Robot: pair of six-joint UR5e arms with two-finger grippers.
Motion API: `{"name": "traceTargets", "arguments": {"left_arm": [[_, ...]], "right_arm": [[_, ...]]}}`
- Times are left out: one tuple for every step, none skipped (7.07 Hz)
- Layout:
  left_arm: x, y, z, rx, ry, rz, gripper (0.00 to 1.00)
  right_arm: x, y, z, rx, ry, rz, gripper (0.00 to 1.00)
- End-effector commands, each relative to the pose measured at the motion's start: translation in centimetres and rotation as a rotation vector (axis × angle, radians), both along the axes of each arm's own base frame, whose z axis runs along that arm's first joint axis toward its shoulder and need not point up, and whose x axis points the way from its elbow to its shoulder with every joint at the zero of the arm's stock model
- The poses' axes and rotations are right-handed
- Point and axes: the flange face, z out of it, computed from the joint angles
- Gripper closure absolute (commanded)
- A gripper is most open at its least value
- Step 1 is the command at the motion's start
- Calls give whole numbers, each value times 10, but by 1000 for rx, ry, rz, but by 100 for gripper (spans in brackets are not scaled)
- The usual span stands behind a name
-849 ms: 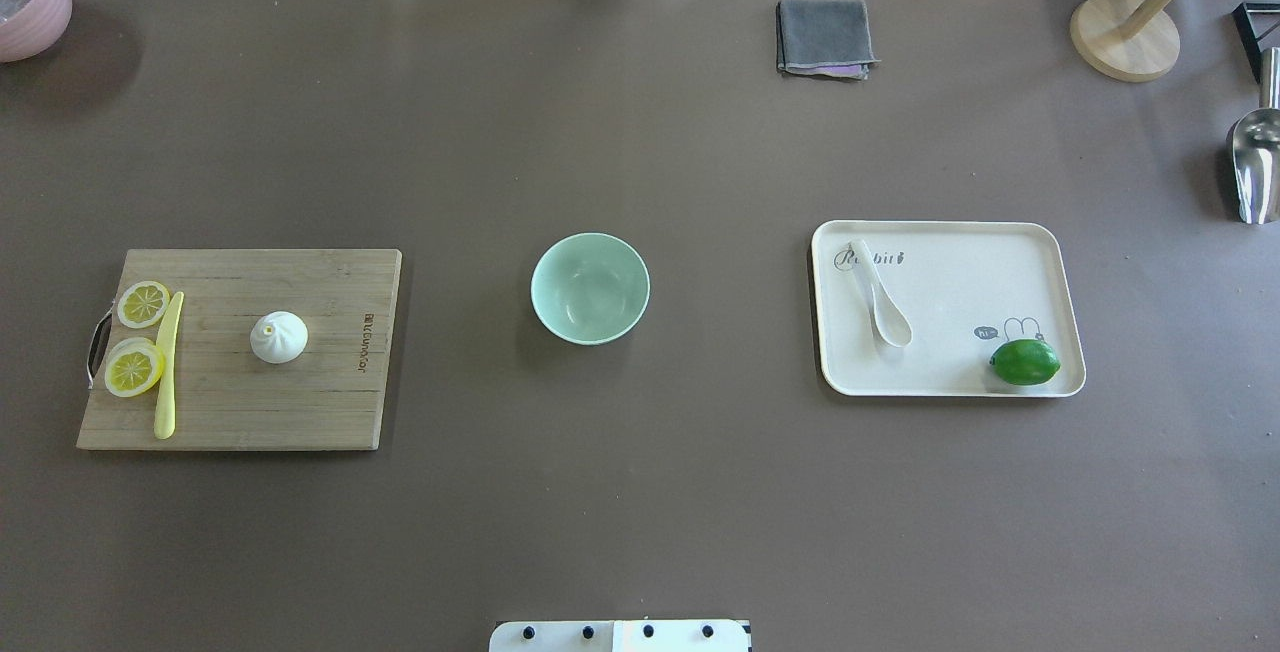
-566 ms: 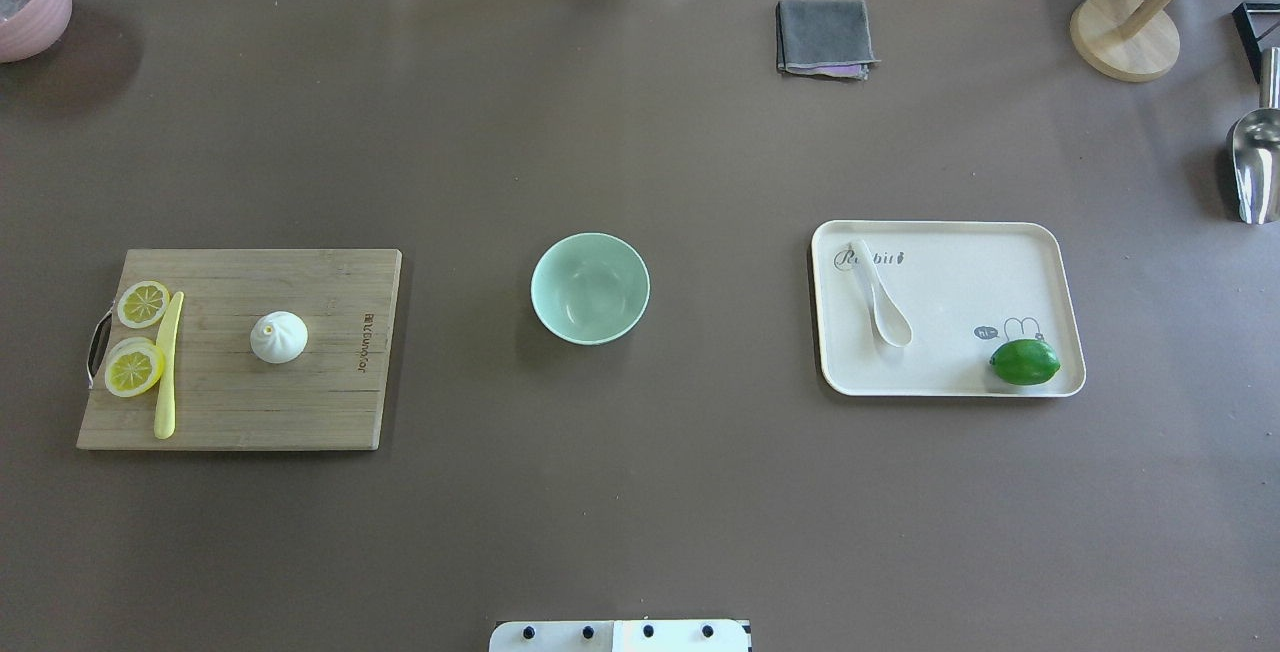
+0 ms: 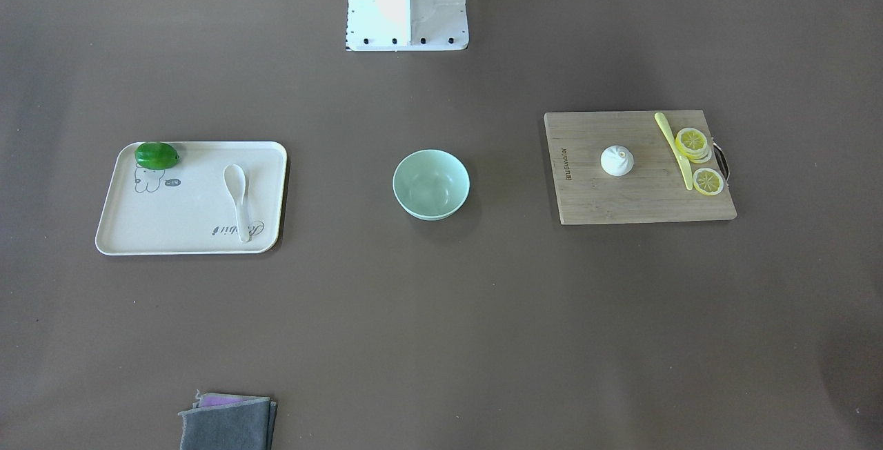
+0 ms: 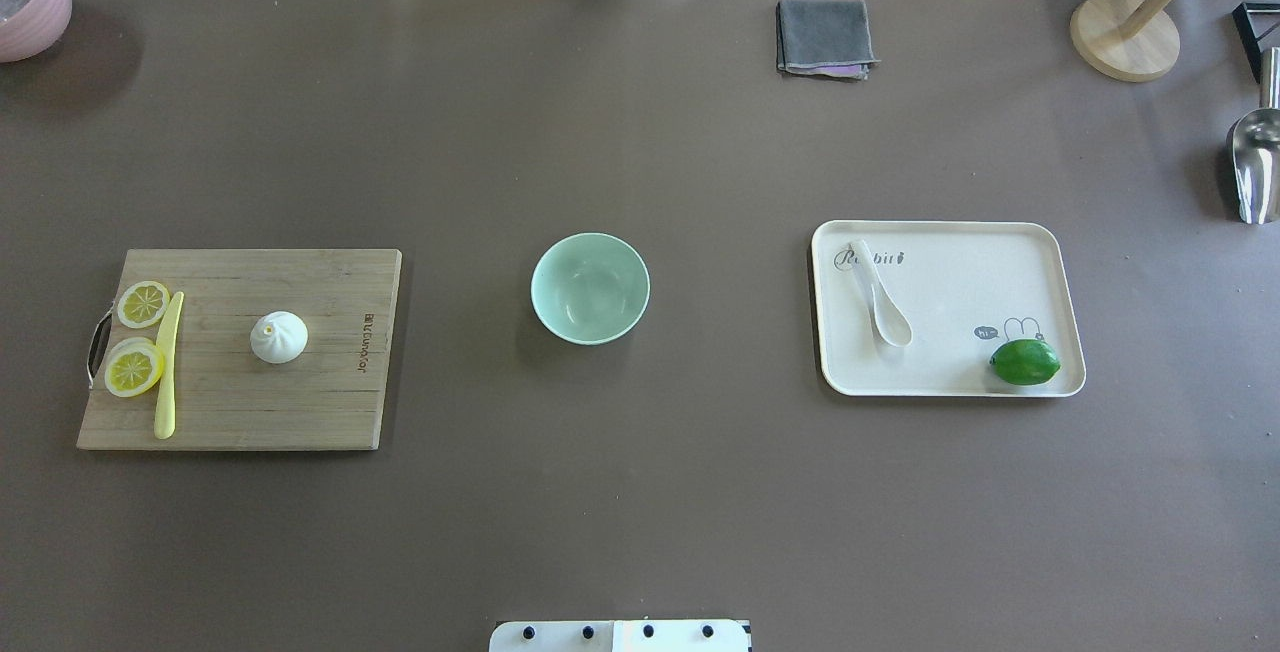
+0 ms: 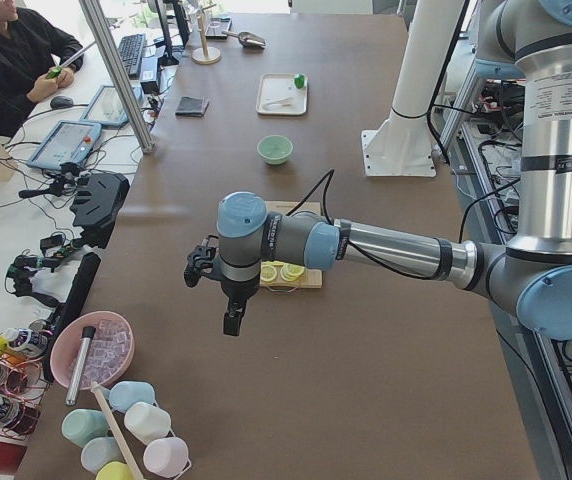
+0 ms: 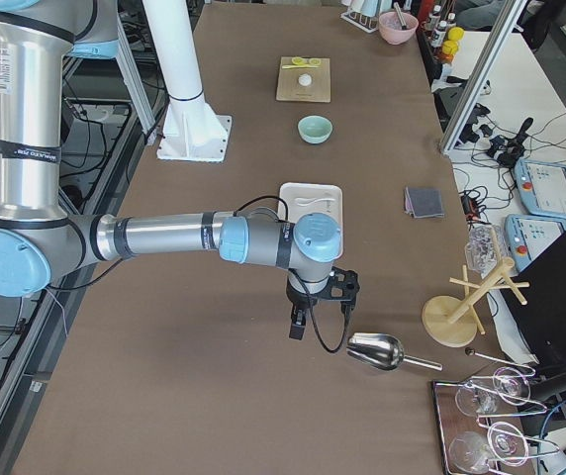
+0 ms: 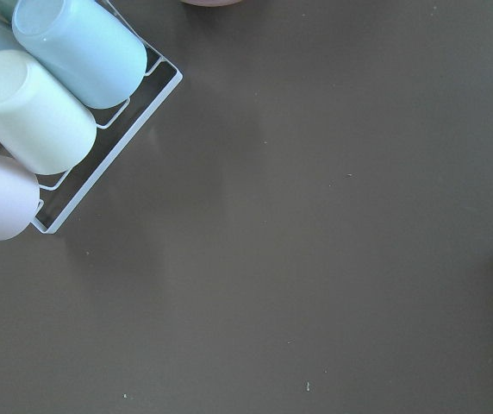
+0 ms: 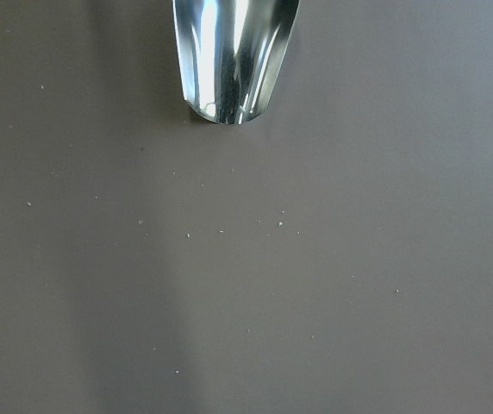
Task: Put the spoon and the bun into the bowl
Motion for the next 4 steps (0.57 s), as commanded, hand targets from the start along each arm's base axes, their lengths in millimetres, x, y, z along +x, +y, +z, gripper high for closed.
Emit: {"name": "traceTargets", "arguments": {"left_arm": [[0,0,2,-2,1,-1,2],[0,0,4,-8,3,-2,2],[0,0,1,-14,5,-17,2],[0,0,-2,-12,6,-22,2]], "right_arm": [[0,0,-1,0,0,2,0],[0,0,-3,3,-2,4,0],[0,0,-3,2,0,5,0],[0,0,-3,1,0,6,0]]}}
